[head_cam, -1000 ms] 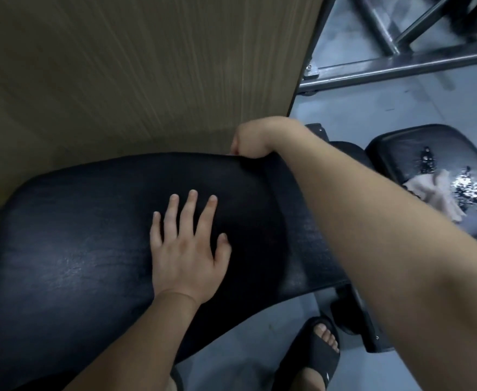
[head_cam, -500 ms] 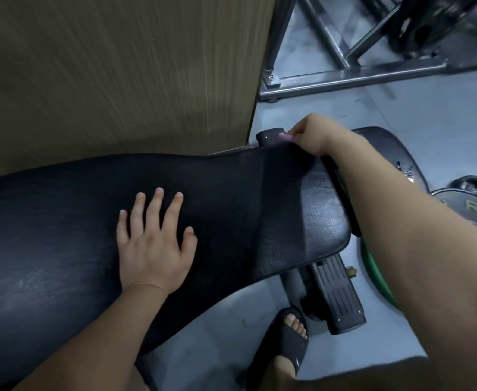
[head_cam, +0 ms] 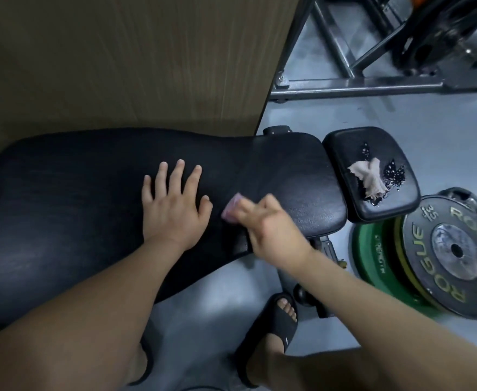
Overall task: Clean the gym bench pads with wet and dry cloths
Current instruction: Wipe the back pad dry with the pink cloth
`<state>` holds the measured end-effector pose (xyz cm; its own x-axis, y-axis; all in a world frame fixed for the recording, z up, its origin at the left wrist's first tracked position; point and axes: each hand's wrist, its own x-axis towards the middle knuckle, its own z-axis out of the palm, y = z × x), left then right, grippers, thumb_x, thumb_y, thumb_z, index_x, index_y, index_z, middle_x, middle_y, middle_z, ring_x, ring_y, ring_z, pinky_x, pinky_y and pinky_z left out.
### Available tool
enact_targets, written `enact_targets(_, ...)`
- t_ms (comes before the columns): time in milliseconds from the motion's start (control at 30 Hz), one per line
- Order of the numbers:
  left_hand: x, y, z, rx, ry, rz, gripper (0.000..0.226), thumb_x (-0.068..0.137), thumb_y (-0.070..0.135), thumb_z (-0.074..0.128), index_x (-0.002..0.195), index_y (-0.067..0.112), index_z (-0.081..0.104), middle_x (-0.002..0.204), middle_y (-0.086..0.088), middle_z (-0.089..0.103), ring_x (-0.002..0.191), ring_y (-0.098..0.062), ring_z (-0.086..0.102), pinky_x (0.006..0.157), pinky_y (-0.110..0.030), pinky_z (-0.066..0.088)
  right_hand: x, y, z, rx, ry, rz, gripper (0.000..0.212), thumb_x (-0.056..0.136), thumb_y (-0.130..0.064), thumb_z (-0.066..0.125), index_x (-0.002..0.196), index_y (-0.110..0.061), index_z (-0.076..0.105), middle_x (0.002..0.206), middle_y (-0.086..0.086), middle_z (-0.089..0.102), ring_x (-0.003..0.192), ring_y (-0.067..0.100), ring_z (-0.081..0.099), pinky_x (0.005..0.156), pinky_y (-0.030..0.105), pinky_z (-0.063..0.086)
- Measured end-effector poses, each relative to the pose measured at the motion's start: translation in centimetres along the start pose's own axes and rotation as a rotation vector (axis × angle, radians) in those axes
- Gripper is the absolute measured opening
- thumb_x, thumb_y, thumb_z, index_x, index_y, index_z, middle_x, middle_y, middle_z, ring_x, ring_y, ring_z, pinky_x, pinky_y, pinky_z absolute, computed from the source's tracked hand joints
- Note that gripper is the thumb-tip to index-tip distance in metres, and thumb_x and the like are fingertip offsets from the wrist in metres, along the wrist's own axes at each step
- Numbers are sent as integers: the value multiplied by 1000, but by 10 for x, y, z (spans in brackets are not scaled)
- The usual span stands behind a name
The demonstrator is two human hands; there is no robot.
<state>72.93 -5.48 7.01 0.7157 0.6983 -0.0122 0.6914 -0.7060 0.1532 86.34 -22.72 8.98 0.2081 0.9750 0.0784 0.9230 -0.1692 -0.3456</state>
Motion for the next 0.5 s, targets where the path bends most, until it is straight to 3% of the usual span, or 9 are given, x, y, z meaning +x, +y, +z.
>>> enact_targets(133,-1,-2,-5,-24,-55,6,64,99,54,30,160,35,22,169,-2,18,156,-30,8,125,-56,7,-16,2,-11,-77,-41,-209,48,87,2,47,121,-24,69,127,-12,64,76,16,41,81,24,40)
enact_targets(267,4,-17,-27,-179,-239,57,64,101,50,37,160,35,18,170,3,7,157,-24,-3,126,-51,-3,49,37,-18,-243,80,123,48,82,8,38,102,-29,61,120,-21,63,66,21,37,73,26,38)
enact_targets(333,-4,-28,-41,-211,-315,41,66,98,43,44,159,32,20,170,2,6,156,-22,-4,126,-53,-2,67,35,-12,-236,122,258,51,81,7,32,104,-27,62,115,-19,62,64,26,42,70,27,35)
enact_targets(500,-35,-57,-65,-160,-449,-18,75,94,42,53,158,32,16,168,2,0,154,-29,-5,123,-61,5,18,-51,10,-121,52,74,58,84,-5,24,119,-28,65,130,-13,62,72,22,44,75,25,36)
